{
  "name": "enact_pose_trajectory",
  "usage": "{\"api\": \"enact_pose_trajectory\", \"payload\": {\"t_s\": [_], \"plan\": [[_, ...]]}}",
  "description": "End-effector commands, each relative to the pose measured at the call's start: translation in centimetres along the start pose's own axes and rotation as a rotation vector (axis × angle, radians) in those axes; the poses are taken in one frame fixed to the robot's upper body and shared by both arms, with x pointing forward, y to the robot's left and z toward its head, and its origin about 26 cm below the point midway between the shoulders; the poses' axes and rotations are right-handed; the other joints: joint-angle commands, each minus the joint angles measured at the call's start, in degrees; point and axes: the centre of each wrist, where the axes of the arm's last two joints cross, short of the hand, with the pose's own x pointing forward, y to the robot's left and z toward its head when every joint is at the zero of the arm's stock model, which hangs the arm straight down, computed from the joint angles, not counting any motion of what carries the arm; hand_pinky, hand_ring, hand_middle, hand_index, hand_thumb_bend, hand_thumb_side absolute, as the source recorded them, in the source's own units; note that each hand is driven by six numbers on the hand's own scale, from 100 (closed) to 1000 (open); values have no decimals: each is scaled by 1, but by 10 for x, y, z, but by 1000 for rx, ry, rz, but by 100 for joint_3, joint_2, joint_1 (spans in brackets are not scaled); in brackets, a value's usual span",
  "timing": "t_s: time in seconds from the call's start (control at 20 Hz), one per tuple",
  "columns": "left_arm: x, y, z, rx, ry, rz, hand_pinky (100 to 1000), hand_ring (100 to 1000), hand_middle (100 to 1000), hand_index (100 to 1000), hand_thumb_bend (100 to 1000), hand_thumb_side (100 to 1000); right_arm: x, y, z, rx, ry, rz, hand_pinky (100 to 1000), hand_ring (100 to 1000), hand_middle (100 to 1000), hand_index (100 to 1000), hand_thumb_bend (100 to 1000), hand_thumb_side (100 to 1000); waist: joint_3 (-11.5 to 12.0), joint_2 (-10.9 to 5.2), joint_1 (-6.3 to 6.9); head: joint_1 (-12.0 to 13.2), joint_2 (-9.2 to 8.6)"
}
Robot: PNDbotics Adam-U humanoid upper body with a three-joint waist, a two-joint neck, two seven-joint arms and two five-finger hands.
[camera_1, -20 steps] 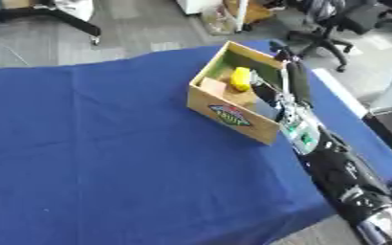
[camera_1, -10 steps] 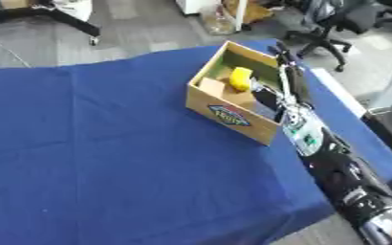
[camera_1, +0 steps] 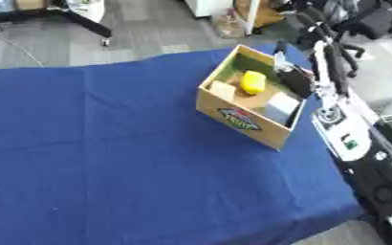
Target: Pick up the objects with one hand, pass them to the other hand, and then place them into the box on the other side of the table.
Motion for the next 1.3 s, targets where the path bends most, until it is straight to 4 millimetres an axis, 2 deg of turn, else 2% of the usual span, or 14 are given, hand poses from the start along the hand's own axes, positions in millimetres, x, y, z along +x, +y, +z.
{"api": "enact_pose_trajectory", "payload": {"t_s": [0.05, 0.15, 0.2, 0.35, 0.4, 0.6, 0.8, 0.9, 1.05, 1.3], "plan": [[-4, 21, -9, 78, -9, -75, 705, 698, 723, 689, 998, 619, 27, -32, -16, -103, -106, -5, 905, 824, 956, 920, 100, 409, -13, -192, 19, 51, -110], [-13, 31, -5, 130, 24, -113, 703, 696, 721, 691, 984, 623, 37, -43, -12, -157, -123, -30, 890, 808, 939, 908, 100, 437, -25, -223, 15, 73, -111], [-17, 37, -4, 157, 38, -133, 698, 692, 716, 693, 948, 642, 41, -48, -10, -184, -131, -40, 877, 795, 919, 889, 100, 417, -32, -236, 16, 110, -124], [-28, 53, 1, 256, 81, -184, 691, 685, 709, 691, 905, 660, 50, -62, -3, -264, -146, -40, 871, 784, 903, 865, 100, 423, -51, -288, 23, 319, -96], [-31, 58, 4, 289, 97, -198, 688, 681, 706, 691, 897, 671, 51, -65, -1, -289, -145, -37, 867, 775, 889, 837, 100, 461, -58, -304, 25, 451, -63], [-50, 85, 18, 414, 161, -289, 681, 668, 694, 687, 897, 681, 52, -78, 10, -369, -131, -2, 862, 765, 872, 797, 100, 484, -81, -379, 50, 1119, 112], [-66, 110, 32, 528, 217, -378, 673, 654, 681, 679, 894, 679, 49, -86, 21, -429, -107, 43, 858, 751, 855, 767, 100, 525, -80, -442, 67, 1654, 205], [-72, 118, 39, 564, 240, -409, 671, 651, 679, 677, 894, 676, 46, -88, 26, -449, -92, 61, 857, 744, 848, 757, 100, 525, -89, -476, 76, 1876, 262], [-80, 127, 48, 593, 270, -444, 671, 651, 679, 677, 901, 676, 41, -89, 34, -466, -61, 85, 853, 742, 849, 756, 100, 526, -83, -531, 81, 2265, 450], [-92, 146, 60, 631, 325, -525, 670, 650, 680, 676, 919, 670, 23, -95, 49, -495, 21, 147, 850, 740, 861, 749, 100, 530, -86, -603, 78, 2576, 529]]}}
